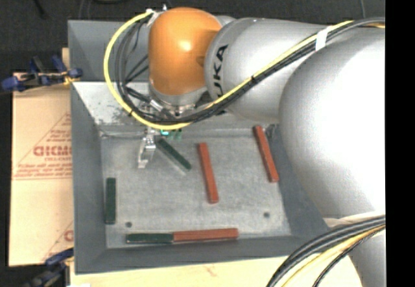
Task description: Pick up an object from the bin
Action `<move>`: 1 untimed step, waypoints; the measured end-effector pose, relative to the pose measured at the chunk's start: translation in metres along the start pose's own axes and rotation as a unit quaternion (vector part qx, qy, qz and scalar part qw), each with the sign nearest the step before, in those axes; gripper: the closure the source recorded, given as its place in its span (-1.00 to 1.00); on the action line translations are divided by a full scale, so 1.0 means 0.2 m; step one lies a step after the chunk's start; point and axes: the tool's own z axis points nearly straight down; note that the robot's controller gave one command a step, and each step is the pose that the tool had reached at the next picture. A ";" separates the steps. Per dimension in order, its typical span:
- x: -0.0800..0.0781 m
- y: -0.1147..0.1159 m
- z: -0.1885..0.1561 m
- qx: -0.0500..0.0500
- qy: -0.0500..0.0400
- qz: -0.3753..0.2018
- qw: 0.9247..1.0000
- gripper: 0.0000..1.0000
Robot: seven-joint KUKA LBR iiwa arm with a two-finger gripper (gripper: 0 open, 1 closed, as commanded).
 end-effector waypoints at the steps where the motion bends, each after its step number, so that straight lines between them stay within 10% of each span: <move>1: -0.01 0.00 -0.03 -0.001 -0.004 0.001 1.000 -1.00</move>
Offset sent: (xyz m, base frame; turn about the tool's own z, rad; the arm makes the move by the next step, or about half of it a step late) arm 0.0188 -0.0570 -0.0584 -0.0205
